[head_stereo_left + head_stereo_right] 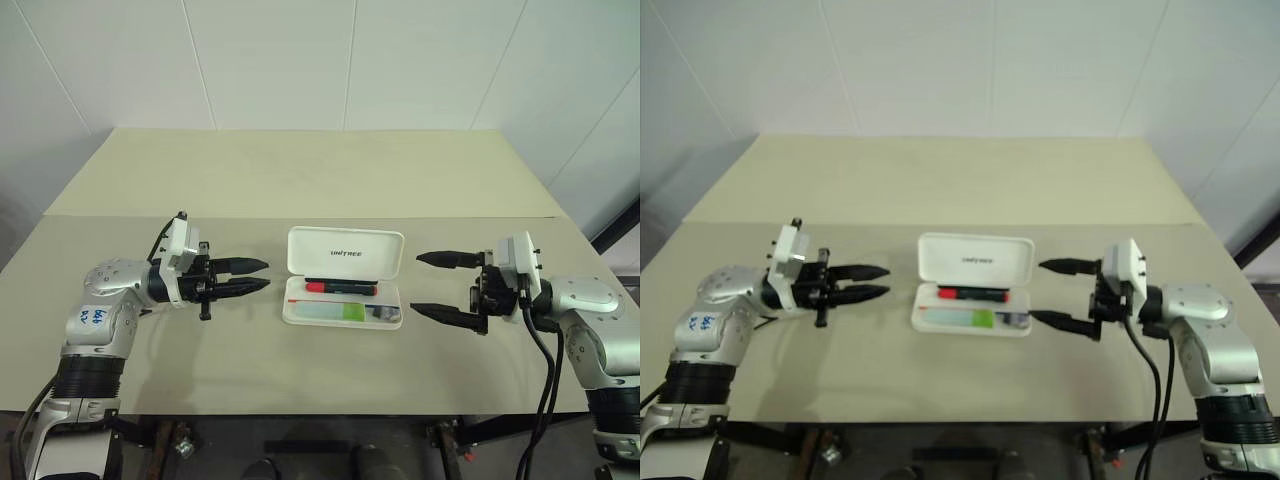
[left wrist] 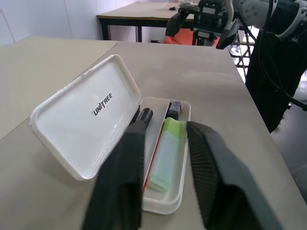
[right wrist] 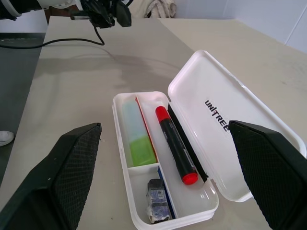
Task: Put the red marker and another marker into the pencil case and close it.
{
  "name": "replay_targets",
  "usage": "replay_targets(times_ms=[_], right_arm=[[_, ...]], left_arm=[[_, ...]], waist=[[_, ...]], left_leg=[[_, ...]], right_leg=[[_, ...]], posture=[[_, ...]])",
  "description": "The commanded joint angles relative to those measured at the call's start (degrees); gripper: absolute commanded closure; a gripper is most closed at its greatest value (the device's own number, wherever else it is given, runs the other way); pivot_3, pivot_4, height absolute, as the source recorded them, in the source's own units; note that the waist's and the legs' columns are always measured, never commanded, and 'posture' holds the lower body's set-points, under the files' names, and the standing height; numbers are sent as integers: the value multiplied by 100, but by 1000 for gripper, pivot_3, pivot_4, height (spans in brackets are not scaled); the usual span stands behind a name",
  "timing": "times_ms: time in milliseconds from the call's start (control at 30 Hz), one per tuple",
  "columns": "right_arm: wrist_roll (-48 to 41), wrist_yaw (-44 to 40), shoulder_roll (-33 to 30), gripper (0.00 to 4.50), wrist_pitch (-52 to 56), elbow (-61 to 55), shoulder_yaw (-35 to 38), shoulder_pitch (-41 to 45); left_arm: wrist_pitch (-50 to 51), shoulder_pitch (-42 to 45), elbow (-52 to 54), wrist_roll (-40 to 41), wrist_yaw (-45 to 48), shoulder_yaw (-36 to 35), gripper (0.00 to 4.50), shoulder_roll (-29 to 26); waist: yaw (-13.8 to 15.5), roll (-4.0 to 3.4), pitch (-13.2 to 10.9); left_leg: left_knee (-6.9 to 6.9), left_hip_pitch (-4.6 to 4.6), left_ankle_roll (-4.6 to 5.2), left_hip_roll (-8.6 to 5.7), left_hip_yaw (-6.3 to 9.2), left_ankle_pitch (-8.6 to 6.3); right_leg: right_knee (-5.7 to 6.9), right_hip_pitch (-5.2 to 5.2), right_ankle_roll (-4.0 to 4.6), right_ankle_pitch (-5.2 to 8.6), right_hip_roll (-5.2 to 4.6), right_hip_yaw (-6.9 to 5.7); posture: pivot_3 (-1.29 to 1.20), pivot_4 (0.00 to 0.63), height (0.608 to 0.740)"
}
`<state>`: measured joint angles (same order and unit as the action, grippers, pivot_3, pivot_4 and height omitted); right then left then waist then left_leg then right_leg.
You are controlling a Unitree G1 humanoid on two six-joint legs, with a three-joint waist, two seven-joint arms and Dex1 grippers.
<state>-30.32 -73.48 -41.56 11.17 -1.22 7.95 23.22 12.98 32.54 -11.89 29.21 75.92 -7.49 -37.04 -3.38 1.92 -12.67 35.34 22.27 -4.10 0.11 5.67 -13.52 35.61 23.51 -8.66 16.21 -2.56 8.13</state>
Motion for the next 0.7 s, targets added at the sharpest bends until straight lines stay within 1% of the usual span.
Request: replay_targets(times_ms=[33, 67, 167, 267, 500, 700], right_arm=[[6, 42, -33, 0, -124, -247, 45, -65], [16, 43, -39, 0, -125, -261, 30, -78], [22, 51, -85, 0, -127, -296, 49, -158], [94, 102, -122, 0, -187, -267, 82, -243], [168, 159, -117, 0, -265, -52, 100, -125], [182, 200, -78, 0, -243, -127, 18, -135]], left_arm=[[-82, 167, 24, 174, -75, -203, 4372, 31], [-71, 197, -13, 170, -104, -217, 4471, 55], [-42, 288, -104, 130, -265, -218, 4471, 150], [-180, 536, -309, 4, -869, -350, 4471, 383], [-207, 827, -545, -332, -2073, -305, 4471, 769], [-263, 1023, -866, -695, -2782, -159, 4471, 1056]], waist=[[7, 0, 0], [11, 0, 0], [14, 0, 0], [23, 1, 0], [13, 1, 0], [22, 1, 0]], left_leg=[[0, 0, 0, 0, 0, 0], [0, 1, 0, 0, 0, 0], [0, 2, 0, 0, 0, 0], [2, 1, 0, 0, 1, 0], [10, 2, 0, -2, 1, 0], [12, 4, 0, -3, 1, 0]], right_leg=[[0, 0, 0, 0, 0, 0], [-1, 0, 0, 0, 0, 0], [-3, -1, -1, 0, -1, 0], [0, 0, -2, -1, -1, 0], [1, -1, -5, -3, 0, 1], [1, -1, -8, -4, -1, 1]], posture=[[0, 150, 740], [0, 150, 740], [0, 150, 740], [0, 150, 740], [0, 150, 740], [0, 150, 740]])
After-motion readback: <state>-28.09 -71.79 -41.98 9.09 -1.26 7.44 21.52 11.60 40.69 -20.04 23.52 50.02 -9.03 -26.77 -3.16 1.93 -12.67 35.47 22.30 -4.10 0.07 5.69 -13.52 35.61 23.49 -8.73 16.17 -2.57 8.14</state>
